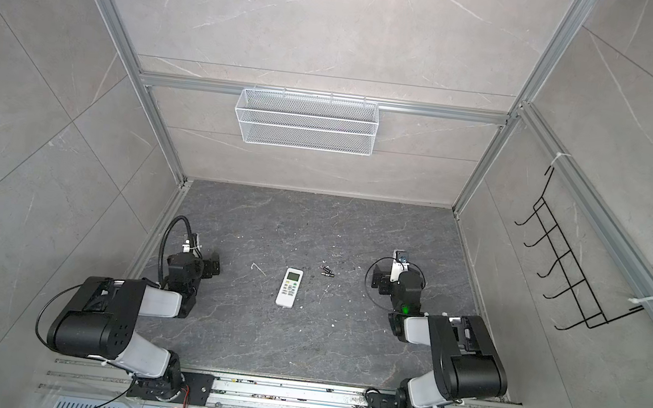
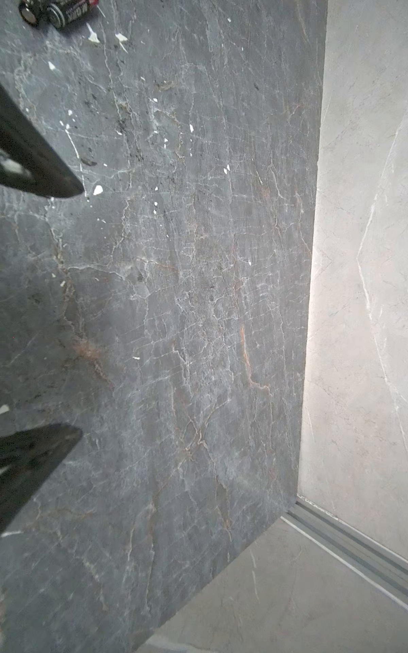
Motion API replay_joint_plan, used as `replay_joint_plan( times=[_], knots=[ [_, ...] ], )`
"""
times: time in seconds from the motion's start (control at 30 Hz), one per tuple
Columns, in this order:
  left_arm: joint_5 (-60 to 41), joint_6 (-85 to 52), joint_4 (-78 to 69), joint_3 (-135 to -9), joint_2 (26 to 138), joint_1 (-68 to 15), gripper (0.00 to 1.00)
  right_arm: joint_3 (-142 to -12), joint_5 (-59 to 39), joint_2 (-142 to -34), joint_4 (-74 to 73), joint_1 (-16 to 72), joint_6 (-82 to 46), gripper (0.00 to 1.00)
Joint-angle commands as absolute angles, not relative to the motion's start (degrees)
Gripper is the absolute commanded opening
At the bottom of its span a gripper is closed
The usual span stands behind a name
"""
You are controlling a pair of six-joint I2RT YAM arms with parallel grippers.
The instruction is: Load the batteries into the remote control
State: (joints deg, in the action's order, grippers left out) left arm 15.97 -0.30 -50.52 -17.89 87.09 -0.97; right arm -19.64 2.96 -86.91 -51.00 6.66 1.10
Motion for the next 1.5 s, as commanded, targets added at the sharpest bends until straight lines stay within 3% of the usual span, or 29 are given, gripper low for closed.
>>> replay_joint_plan(
  times=[0.0,1.1,1.2,1.37,1.47],
  knots=[
    [15.47,-0.85,-51.68,-19.45,86.4,-0.7,1.0,-20.68,2.2,-87.34,-50.66,6.42,1.07,0.99],
    [15.84,0.93,-56.23,-16.94,86.13,-2.0,1.0,-17.68,3.2,-86.14,-54.81,7.51,2.88,0.99],
    [12.07,2.7,-60.06,-14.79,85.85,-2.27,1.0,-17.19,3.98,-86.0,-55.66,8.07,3.17,0.99],
    [7.52,4.85,-65.56,-11.25,84.43,-2.54,1.0,-13.95,10.11,-82.22,-59.6,10.54,3.9,0.99],
    [8.21,4.06,-51.57,-14.27,74.94,-2.79,1.0,-15.04,18.75,-72.34,-48.89,13.94,3.0,0.99]
  ],
)
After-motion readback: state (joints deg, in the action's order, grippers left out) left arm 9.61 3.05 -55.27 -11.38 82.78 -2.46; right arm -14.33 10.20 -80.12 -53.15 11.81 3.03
